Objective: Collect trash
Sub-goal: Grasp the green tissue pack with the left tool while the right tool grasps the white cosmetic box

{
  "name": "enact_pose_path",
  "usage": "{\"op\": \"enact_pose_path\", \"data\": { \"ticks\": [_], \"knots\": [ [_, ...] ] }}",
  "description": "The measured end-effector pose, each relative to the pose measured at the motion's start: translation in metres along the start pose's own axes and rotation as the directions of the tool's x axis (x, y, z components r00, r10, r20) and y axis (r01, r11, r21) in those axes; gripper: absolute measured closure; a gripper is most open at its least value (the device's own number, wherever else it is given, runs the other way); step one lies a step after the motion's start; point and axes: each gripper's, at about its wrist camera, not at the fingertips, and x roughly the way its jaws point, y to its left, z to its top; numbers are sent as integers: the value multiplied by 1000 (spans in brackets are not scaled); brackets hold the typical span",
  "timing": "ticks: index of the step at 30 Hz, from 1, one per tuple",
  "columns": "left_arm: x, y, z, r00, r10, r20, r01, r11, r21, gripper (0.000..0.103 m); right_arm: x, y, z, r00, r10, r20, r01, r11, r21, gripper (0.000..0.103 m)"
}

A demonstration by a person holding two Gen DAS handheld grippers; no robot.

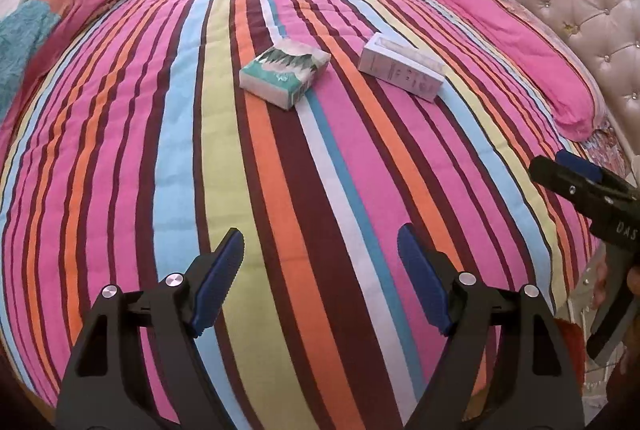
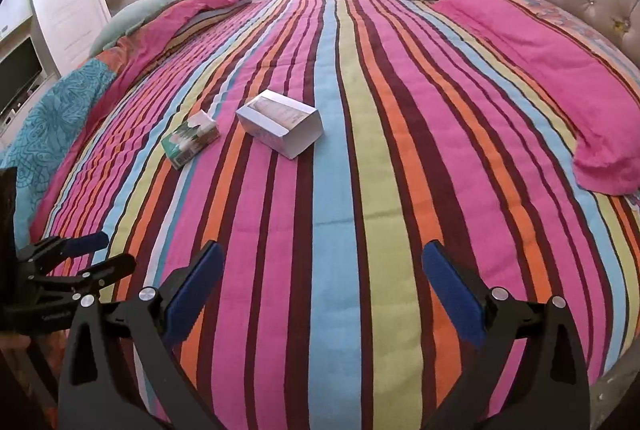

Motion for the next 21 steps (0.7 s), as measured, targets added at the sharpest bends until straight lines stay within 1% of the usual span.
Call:
{"op": "enact_pose_path", "data": {
  "ticks": [4,7,9,12,16,21],
  "knots": [
    [10,6,16,1000,2,1,-2,1000,-11,26,13,5,13,1000,19,-11,-20,999,-35,8],
    [17,11,32,1000,21,9,-21,1000,9,26,22,13,28,999,35,-19,-36,994,-104,8],
    [22,16,42,999,36,11,-36,999,27,26,28,18,38,999,30,-17,-32,988,-149,8],
    [32,24,57,998,61,7,-61,997,45,26,38,22,52,999,31,-23,-35,984,-176,8],
    [46,30,76,997,75,2,-75,995,64,26,55,27,63,999,30,-42,-38,978,-206,8],
    [62,33,94,996,90,-7,-89,991,100,26,78,35,71,997,11,-82,-33,961,-276,8]
  ]
}}
